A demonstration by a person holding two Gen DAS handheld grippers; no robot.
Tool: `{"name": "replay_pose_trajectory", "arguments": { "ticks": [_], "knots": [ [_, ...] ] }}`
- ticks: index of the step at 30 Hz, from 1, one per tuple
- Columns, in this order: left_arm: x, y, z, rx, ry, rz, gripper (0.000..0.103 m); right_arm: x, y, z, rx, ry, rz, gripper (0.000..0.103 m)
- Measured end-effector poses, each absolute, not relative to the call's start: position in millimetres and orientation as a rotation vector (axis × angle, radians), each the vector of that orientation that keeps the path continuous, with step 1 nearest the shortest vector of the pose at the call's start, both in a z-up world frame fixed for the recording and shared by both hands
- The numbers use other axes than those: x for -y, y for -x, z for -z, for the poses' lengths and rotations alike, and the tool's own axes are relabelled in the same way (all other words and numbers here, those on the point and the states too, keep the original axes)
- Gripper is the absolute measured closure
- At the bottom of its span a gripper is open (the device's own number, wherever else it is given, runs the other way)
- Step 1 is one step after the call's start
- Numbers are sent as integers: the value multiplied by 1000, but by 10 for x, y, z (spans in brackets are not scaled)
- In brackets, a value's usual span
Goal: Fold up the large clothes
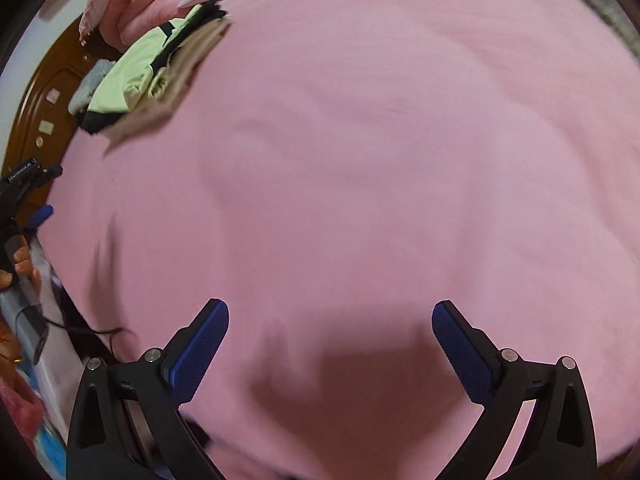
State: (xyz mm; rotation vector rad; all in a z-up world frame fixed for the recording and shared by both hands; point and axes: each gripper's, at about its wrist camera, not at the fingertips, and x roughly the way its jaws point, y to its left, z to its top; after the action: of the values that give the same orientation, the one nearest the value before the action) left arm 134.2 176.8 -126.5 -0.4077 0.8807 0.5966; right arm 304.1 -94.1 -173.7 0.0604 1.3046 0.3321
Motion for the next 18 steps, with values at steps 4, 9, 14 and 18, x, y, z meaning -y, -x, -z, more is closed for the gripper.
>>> {"name": "replay_pose_trajectory", "arguments": {
  "ticks": [4, 9, 14, 18],
  "knots": [
    [-748, -818, 1119, -1009, 313, -440, 44, 1582, -2424, 1373, -1264, 34, -257, 0],
    [396, -322, 861, -1132, 216, -331, 44, 2065, -1926, 964, -1244, 47, -141, 0],
    [1312, -114, 535, -1130, 39, -132, 44, 2447, -1645, 583, -1246, 0, -82, 0],
    [1708, -60, 187, -1161, -22, -45, 44, 2791, -1399, 222, -1239, 15, -58, 0]
  ]
}}
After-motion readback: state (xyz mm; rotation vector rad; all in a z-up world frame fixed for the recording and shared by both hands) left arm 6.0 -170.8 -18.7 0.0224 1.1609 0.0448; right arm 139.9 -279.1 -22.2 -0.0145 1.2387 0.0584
